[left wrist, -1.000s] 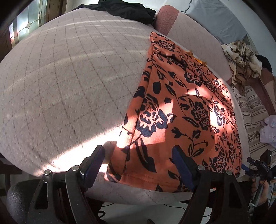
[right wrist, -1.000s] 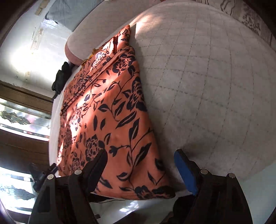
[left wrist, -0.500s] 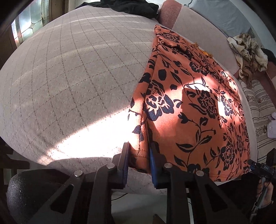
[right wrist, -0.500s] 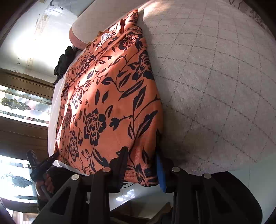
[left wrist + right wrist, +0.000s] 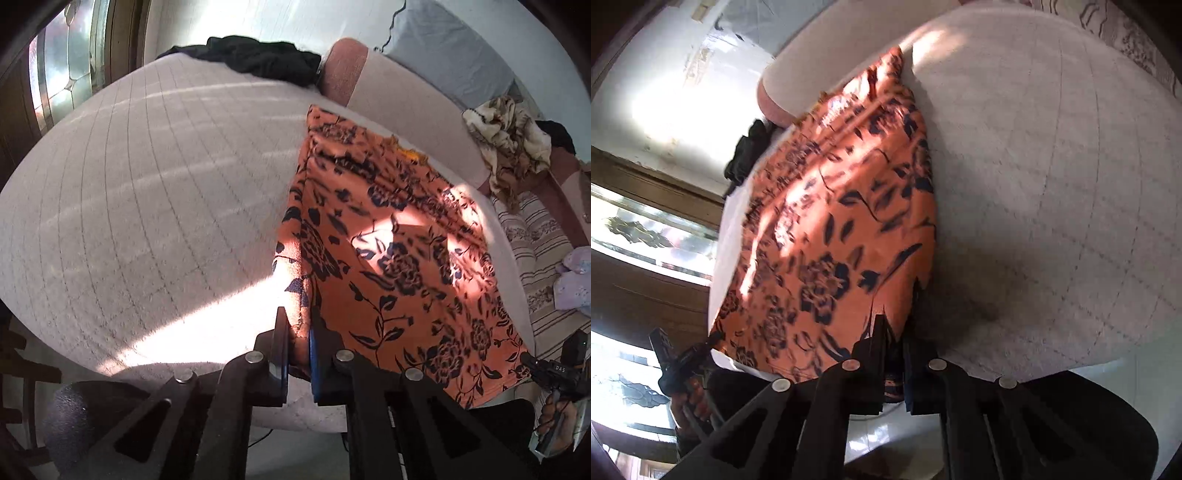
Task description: Fold small clothes
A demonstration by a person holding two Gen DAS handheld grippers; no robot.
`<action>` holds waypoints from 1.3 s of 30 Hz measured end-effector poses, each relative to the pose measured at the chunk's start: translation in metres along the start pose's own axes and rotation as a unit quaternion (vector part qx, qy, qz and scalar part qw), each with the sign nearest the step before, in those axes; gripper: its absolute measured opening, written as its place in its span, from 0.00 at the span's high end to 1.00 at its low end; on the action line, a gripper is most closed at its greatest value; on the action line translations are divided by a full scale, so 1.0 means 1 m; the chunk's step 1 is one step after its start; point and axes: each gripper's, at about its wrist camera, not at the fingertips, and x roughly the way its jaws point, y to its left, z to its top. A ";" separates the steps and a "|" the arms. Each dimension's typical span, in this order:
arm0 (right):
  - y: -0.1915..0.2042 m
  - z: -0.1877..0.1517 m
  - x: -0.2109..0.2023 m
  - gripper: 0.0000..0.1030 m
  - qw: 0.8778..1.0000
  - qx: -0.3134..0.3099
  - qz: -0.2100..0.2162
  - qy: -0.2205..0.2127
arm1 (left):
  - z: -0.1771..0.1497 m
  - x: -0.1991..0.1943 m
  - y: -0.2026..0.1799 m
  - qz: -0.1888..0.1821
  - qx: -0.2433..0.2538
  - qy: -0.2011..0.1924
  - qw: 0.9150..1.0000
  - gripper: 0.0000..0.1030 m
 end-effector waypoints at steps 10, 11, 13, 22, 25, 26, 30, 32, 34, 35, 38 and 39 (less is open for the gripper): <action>-0.026 -0.005 0.028 0.68 0.998 0.051 -0.017 0.026 | -0.026 0.055 0.017 0.058 -0.018 0.055 0.997 0.76; -0.025 -0.005 0.027 0.57 0.998 0.050 -0.008 0.023 | -0.025 0.053 0.015 0.055 -0.018 0.059 0.997 0.66; -0.021 -0.003 0.023 0.19 0.999 0.041 -0.004 0.012 | -0.022 0.054 0.015 0.052 -0.028 0.059 0.996 0.33; -0.006 0.001 0.010 0.93 1.000 0.028 0.012 0.003 | -0.006 0.005 -0.001 0.009 -0.013 -0.003 1.000 0.93; 0.001 0.004 0.002 0.93 0.999 0.027 0.027 -0.011 | -0.004 0.015 0.005 0.020 -0.019 0.011 1.000 0.93; -0.002 0.004 0.010 0.93 0.999 0.028 0.020 -0.003 | -0.009 0.031 0.011 0.036 -0.023 0.037 0.998 0.93; -0.024 0.000 0.037 0.93 0.997 0.070 0.014 0.036 | -0.020 0.051 0.021 0.043 -0.037 0.074 0.996 0.93; -0.021 0.004 0.030 0.93 0.996 0.073 0.034 0.024 | -0.010 0.036 0.012 0.026 -0.025 0.051 0.998 0.93; -0.015 0.014 0.020 0.93 0.996 0.069 0.055 0.009 | 0.006 0.023 0.004 -0.001 -0.018 0.034 0.999 0.93; -0.011 0.020 0.017 0.93 0.995 0.067 0.067 0.002 | 0.017 0.016 0.000 -0.015 -0.017 0.024 0.999 0.93; 0.003 0.052 0.014 0.93 0.993 0.066 0.100 -0.021 | 0.064 0.006 -0.015 -0.049 -0.010 -0.007 0.999 0.93; 0.008 0.067 0.016 0.93 0.992 0.064 0.109 -0.028 | 0.083 0.005 -0.020 -0.056 -0.006 -0.020 0.998 0.93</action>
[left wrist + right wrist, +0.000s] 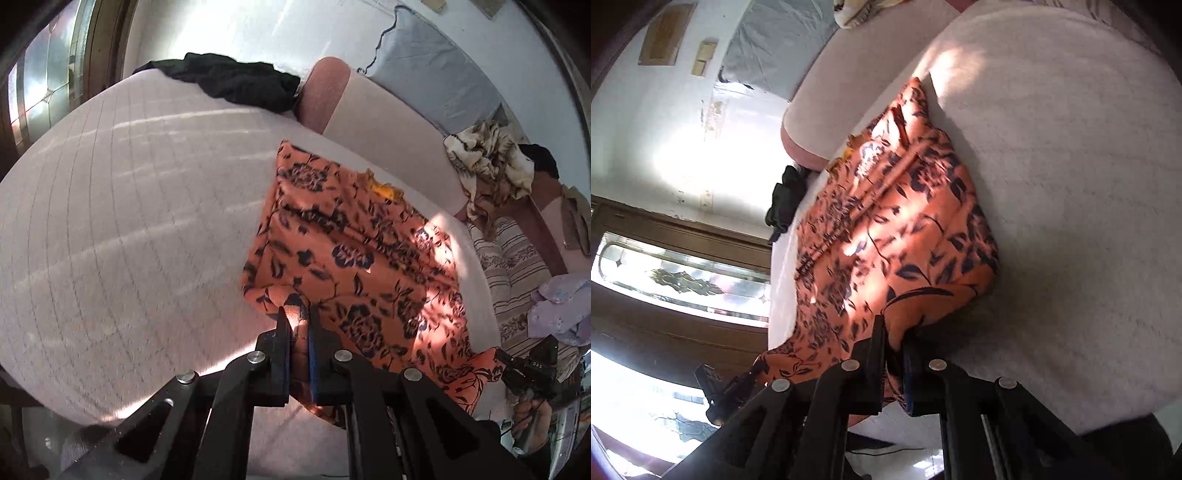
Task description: Fold small clothes
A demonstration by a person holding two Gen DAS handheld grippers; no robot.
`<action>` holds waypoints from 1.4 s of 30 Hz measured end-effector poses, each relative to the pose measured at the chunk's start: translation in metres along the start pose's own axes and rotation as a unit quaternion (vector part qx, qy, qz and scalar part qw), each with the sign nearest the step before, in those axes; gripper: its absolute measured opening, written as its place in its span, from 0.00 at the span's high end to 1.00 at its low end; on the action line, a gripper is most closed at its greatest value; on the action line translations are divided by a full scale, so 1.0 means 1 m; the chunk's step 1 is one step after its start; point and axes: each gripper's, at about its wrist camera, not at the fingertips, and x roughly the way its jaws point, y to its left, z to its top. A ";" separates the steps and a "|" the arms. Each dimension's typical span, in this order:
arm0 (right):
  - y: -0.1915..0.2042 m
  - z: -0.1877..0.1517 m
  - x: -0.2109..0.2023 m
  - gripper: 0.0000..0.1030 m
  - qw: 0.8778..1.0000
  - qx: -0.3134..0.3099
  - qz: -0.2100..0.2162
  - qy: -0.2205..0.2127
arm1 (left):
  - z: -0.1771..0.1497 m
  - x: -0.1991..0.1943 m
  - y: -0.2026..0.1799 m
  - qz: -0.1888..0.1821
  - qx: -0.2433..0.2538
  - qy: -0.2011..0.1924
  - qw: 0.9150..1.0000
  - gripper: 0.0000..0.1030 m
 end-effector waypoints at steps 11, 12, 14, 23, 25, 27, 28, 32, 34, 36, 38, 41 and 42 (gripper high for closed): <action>0.025 0.218 0.099 0.53 0.995 0.022 0.016 -0.094 | 0.183 0.176 -0.012 0.092 0.020 -0.021 0.995 0.43; 0.017 0.221 0.108 0.22 0.994 0.027 -0.022 -0.104 | 0.182 0.193 0.000 0.113 0.009 -0.014 0.993 0.43; 0.011 0.210 0.108 0.22 0.991 0.022 -0.037 -0.129 | 0.175 0.204 0.025 0.145 -0.033 -0.008 0.989 0.43; 0.005 0.071 0.088 0.22 0.996 -0.003 -0.045 -0.079 | 0.077 0.118 0.044 0.078 -0.087 -0.046 0.992 0.31; -0.005 0.057 0.104 0.22 0.997 0.031 -0.029 -0.065 | 0.058 0.127 0.036 0.068 -0.098 -0.030 0.992 0.31; -0.005 0.061 0.118 0.22 0.995 0.052 -0.023 -0.082 | 0.046 0.148 0.028 0.075 -0.109 -0.012 0.991 0.31; -0.004 0.066 0.122 0.22 0.993 0.068 -0.022 -0.099 | 0.043 0.159 0.023 0.084 -0.108 -0.004 0.991 0.31; -0.004 0.086 0.141 0.22 0.979 0.145 -0.032 -0.137 | 0.047 0.179 0.000 0.138 -0.066 -0.033 0.988 0.27; -0.001 0.096 0.145 0.25 0.974 0.153 -0.043 -0.160 | 0.060 0.189 0.000 0.141 -0.071 -0.022 0.987 0.82; -0.007 0.106 0.152 0.71 0.967 0.179 -0.036 -0.176 | 0.074 0.193 0.000 0.134 -0.092 0.001 0.987 0.85; -0.015 0.113 0.160 0.87 0.965 0.200 -0.037 -0.164 | 0.084 0.179 -0.008 0.132 -0.082 -0.014 0.988 0.86; 0.013 0.118 0.142 0.89 0.974 0.140 -0.040 -0.172 | 0.093 0.138 -0.029 0.119 -0.051 -0.054 0.990 0.86; 0.027 0.119 0.131 0.89 0.976 0.118 -0.039 -0.178 | 0.093 0.124 -0.035 0.112 -0.049 -0.063 0.990 0.87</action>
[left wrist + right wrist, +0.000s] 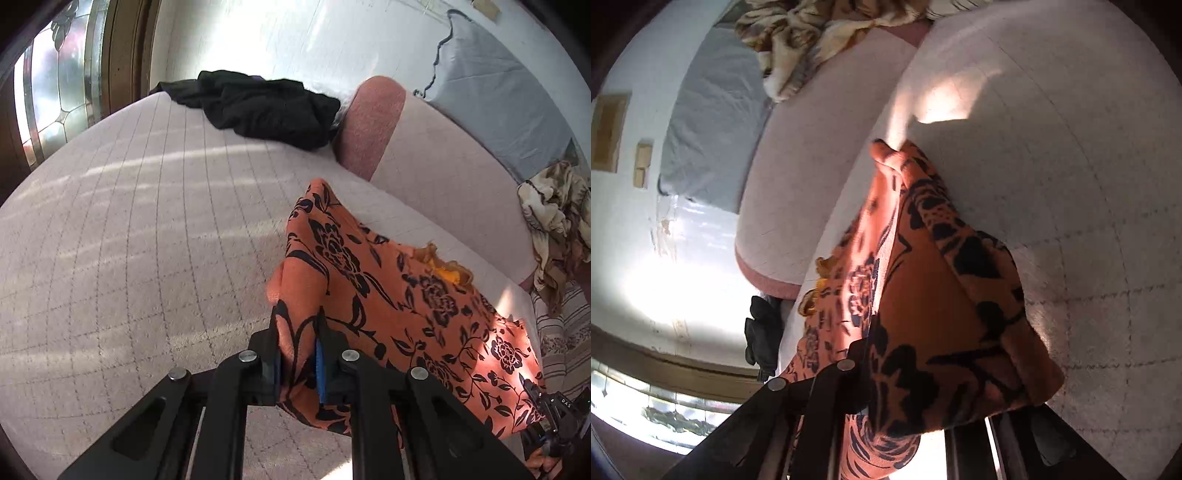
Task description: Fold small clothes
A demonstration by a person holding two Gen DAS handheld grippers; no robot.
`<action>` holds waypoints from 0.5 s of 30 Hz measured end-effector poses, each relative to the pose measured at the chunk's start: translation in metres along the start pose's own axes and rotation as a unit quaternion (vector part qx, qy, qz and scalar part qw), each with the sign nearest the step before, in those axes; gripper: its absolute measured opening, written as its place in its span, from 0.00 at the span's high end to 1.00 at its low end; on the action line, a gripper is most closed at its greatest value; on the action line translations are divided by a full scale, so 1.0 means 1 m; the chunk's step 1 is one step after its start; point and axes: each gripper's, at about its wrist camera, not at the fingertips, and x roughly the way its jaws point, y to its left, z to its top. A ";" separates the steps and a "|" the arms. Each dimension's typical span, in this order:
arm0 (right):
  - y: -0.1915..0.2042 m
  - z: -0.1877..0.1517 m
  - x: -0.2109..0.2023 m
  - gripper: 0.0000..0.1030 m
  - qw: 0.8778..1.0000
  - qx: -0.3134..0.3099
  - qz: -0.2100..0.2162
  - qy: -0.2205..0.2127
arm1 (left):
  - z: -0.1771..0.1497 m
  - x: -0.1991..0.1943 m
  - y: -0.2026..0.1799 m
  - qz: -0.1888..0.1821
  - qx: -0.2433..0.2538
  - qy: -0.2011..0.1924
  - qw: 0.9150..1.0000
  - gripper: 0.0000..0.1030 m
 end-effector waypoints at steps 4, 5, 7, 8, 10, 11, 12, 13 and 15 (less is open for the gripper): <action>0.043 0.001 -0.051 0.89 0.998 -0.057 0.027 -0.015 | -0.008 -0.064 0.004 -0.027 -0.001 -0.031 0.999 0.87; 0.047 -0.002 -0.065 0.89 0.997 -0.067 0.033 -0.016 | -0.016 -0.079 0.010 -0.034 -0.005 -0.031 0.999 0.87; 0.046 -0.014 -0.093 0.89 0.996 -0.073 0.042 -0.009 | -0.042 -0.101 0.024 -0.036 -0.004 -0.024 0.999 0.87; 0.041 -0.023 -0.106 0.89 0.996 -0.079 0.038 -0.006 | -0.058 -0.105 0.031 -0.034 -0.005 -0.016 0.999 0.86; 0.015 -0.047 -0.126 0.85 0.996 -0.082 0.020 0.020 | -0.098 -0.103 0.054 -0.014 -0.013 0.004 1.000 0.80; -0.007 -0.058 -0.132 0.85 0.996 -0.078 0.003 0.039 | -0.115 -0.089 0.059 0.002 -0.015 0.019 1.000 0.76; -0.031 -0.072 -0.134 0.79 0.996 -0.072 -0.019 0.052 | -0.131 -0.074 0.070 0.018 -0.016 0.047 0.999 0.66; -0.055 -0.082 -0.132 0.61 0.994 -0.069 -0.052 0.066 | -0.143 -0.059 0.083 0.032 -0.025 0.089 0.995 0.64; -0.097 -0.093 -0.137 0.55 0.994 -0.043 -0.062 0.082 | -0.144 -0.059 0.102 -0.009 -0.062 0.088 0.994 0.62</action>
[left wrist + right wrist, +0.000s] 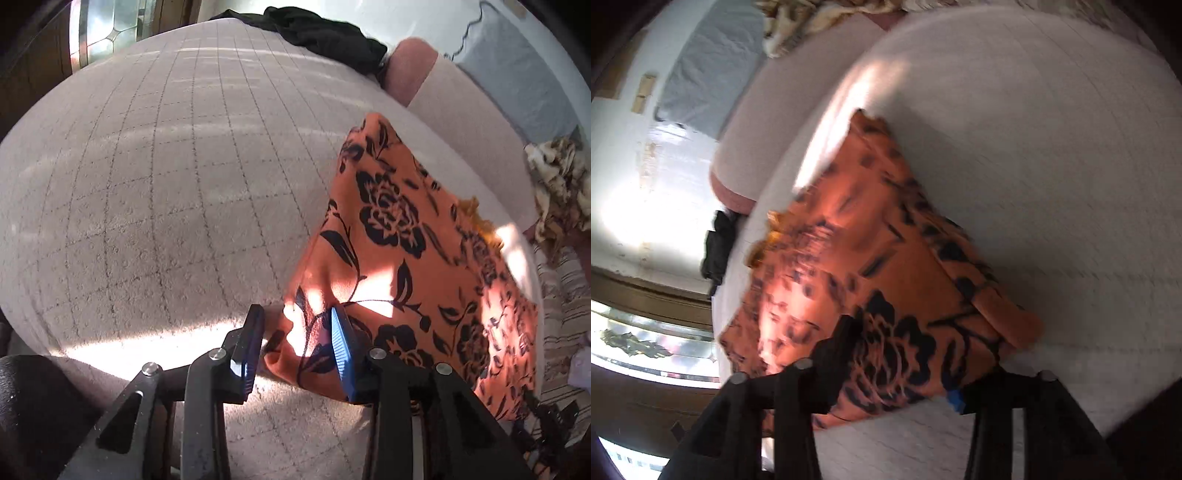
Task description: Fold small clothes
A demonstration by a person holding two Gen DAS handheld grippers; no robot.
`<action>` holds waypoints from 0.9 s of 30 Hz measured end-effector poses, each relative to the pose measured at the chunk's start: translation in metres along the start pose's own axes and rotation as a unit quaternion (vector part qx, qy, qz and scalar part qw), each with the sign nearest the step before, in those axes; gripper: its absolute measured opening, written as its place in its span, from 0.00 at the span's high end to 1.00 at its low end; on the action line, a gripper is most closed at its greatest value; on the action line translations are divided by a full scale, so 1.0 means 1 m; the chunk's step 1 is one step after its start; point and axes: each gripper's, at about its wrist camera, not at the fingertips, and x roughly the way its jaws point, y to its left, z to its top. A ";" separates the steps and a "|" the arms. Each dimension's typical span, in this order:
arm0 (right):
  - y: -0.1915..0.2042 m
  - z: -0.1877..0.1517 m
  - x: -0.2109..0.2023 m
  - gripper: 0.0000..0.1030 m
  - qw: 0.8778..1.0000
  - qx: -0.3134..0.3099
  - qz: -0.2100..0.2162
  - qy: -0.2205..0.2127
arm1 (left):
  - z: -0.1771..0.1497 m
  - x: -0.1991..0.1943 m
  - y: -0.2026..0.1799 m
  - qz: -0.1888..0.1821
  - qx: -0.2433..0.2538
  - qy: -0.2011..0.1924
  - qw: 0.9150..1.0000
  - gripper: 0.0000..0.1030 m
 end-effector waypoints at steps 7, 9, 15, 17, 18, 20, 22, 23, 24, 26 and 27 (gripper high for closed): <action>0.005 0.037 -0.066 0.38 0.994 -0.041 -0.047 -0.086 | 0.057 -0.023 -0.015 0.022 0.070 -0.073 0.995 0.33; 0.026 0.060 -0.056 0.38 0.993 -0.071 -0.039 -0.083 | 0.072 -0.004 -0.024 0.016 0.104 -0.056 0.993 0.33; 0.086 0.121 0.024 0.38 0.980 -0.184 -0.068 -0.032 | 0.101 0.038 -0.049 0.006 0.145 -0.025 0.989 0.33; 0.094 0.131 0.051 0.38 0.971 -0.217 -0.103 -0.018 | 0.111 0.051 -0.054 0.004 0.144 -0.021 0.989 0.33; 0.094 0.133 0.059 0.39 0.967 -0.226 -0.115 -0.013 | 0.115 0.056 -0.056 0.006 0.143 -0.019 0.990 0.33; 0.089 0.135 0.068 0.44 0.967 -0.228 -0.117 -0.004 | 0.120 0.067 -0.058 0.009 0.145 -0.016 0.989 0.33; 0.088 0.133 0.072 0.61 0.963 -0.238 -0.124 -0.004 | 0.124 0.075 -0.062 0.019 0.154 -0.014 0.988 0.39; 0.088 0.132 0.075 0.68 0.961 -0.244 -0.130 -0.001 | 0.126 0.078 -0.064 0.023 0.160 -0.018 0.987 0.50; 0.089 0.132 0.077 0.77 0.958 -0.251 -0.139 0.001 | 0.127 0.081 -0.066 0.028 0.170 -0.015 0.985 0.86; 0.096 0.130 0.080 0.90 0.950 -0.273 -0.153 0.007 | 0.131 0.083 -0.071 0.036 0.177 -0.003 0.983 0.96; 0.101 0.130 0.080 0.92 0.945 -0.286 -0.159 0.006 | 0.132 0.079 -0.072 0.032 0.174 -0.012 0.984 0.97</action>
